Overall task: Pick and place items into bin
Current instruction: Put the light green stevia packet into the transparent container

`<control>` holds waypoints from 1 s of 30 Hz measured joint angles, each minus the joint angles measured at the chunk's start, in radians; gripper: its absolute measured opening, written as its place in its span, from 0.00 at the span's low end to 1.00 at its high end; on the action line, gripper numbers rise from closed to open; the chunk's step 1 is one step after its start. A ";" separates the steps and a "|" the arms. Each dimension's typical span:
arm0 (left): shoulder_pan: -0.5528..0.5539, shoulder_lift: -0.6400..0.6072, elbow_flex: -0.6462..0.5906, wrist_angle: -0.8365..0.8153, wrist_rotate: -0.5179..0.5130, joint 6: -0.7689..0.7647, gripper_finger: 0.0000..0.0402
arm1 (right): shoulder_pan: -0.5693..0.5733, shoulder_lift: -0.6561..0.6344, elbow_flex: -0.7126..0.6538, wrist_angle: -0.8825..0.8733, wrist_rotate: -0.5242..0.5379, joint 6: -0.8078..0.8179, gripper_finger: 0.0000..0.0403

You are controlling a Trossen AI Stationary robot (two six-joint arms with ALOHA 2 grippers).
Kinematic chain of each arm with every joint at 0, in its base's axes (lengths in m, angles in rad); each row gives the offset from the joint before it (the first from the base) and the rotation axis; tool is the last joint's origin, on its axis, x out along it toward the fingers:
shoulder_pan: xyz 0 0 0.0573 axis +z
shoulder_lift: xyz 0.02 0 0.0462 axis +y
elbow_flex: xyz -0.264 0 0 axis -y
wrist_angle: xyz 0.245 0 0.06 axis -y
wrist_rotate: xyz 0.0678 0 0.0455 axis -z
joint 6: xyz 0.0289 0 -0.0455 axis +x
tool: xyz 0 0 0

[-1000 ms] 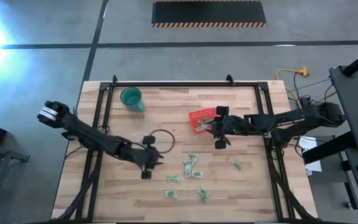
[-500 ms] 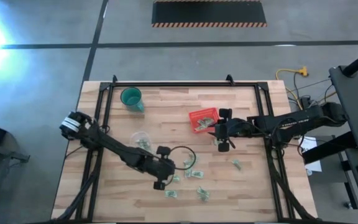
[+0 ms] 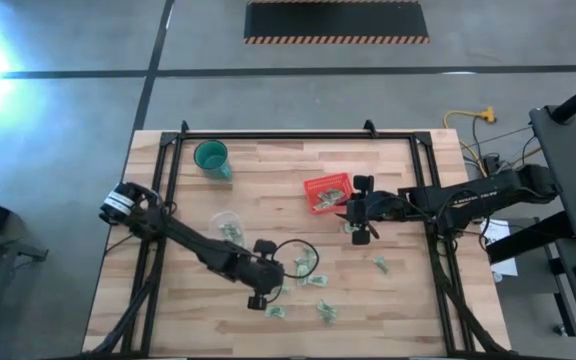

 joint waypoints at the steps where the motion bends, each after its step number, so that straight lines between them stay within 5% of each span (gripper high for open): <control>1: -0.001 0.000 0.000 0.004 0.000 -0.019 0.24 | 0.000 0.000 0.000 -0.004 0.000 0.000 0.26; 30: -0.006 0.092 0.016 0.109 0.045 0.037 0.24 | 0.011 0.000 -0.006 -0.018 -0.003 0.022 0.22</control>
